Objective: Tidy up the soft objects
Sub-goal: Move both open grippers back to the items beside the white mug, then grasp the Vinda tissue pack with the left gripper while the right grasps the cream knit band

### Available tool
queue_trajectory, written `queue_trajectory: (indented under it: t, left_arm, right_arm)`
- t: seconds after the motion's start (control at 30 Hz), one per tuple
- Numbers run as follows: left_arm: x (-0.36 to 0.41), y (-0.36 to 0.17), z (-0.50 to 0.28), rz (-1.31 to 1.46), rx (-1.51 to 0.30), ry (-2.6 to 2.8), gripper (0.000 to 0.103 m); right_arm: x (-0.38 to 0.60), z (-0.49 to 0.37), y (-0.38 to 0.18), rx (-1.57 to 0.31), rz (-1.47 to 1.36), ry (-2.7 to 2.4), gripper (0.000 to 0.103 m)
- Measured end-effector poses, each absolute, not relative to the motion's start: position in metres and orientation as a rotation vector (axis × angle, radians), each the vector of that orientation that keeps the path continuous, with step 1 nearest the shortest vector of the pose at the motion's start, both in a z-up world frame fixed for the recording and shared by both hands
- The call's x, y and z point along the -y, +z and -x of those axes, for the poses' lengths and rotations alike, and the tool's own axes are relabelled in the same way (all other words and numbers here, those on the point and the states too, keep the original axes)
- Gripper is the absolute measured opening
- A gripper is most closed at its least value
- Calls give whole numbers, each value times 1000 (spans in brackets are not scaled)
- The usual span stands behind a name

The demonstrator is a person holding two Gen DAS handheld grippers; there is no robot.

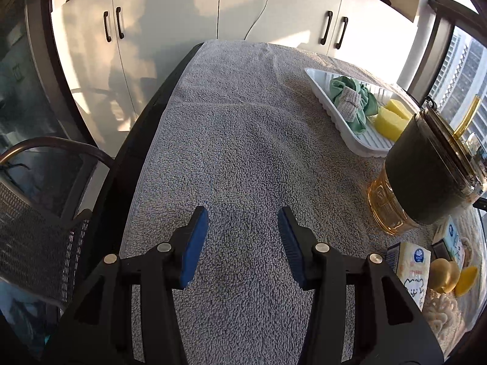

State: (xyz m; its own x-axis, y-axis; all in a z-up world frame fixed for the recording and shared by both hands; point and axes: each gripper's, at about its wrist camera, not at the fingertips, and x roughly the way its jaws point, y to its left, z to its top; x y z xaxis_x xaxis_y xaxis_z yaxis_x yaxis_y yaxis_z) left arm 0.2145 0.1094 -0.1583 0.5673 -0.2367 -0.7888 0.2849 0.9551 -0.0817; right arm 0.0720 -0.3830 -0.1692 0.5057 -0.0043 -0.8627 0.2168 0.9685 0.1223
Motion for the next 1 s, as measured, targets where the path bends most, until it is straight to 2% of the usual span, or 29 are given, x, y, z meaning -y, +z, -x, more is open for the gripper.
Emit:
queue_trajectory:
  t: [0.5,1.0]
  left_arm:
    - [-98,-165,-129,-127,-960,-390,46]
    - [-49,-150,-95,-116,-962,-564,46]
  right_arm:
    - [323,14,-177,-999,-223,-98,77]
    - [257,25,-169,-940,-204,-7,77]
